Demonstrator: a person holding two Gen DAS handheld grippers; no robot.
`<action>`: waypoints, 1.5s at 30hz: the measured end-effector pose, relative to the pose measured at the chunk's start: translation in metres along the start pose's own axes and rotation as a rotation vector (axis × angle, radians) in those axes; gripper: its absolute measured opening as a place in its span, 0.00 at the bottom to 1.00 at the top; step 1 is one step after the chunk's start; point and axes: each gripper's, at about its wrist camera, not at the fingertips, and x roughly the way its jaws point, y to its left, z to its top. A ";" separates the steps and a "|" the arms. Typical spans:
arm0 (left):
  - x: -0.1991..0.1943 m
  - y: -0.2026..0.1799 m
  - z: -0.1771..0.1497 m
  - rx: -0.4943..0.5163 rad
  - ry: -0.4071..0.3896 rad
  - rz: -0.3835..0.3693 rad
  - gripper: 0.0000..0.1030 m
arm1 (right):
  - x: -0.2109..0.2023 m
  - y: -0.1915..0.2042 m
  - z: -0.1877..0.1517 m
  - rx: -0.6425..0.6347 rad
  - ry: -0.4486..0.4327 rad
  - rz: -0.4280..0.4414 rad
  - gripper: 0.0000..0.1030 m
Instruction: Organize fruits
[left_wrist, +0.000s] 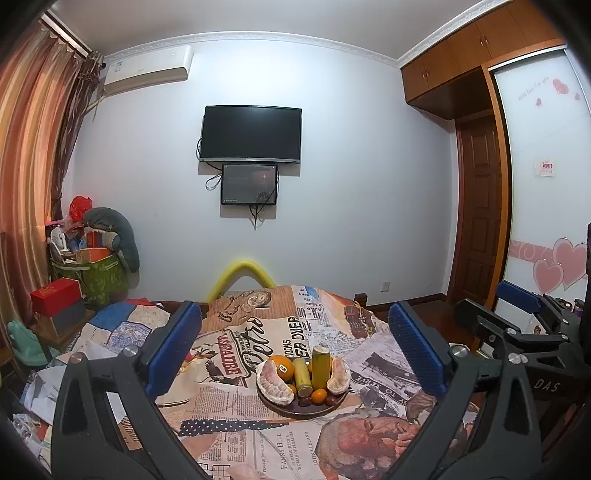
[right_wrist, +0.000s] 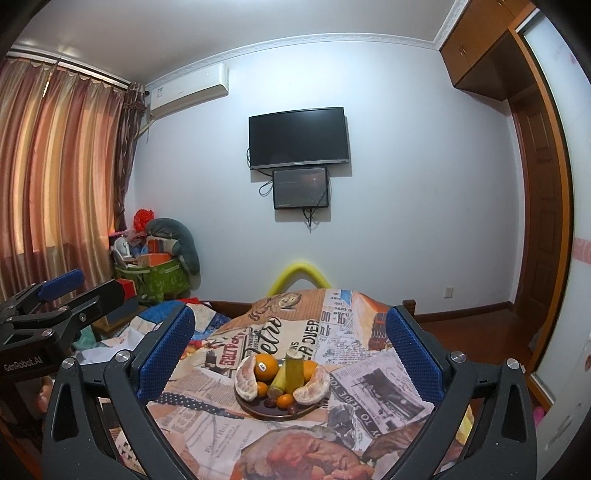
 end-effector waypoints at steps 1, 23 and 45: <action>0.000 0.000 0.000 0.000 0.001 -0.001 1.00 | 0.000 0.000 0.000 0.001 0.001 0.000 1.00; 0.003 -0.003 0.001 0.007 0.002 -0.020 1.00 | -0.001 -0.001 0.003 0.007 0.001 -0.003 1.00; 0.005 -0.006 0.002 0.009 0.019 -0.056 1.00 | -0.002 -0.005 0.003 0.008 -0.004 -0.004 1.00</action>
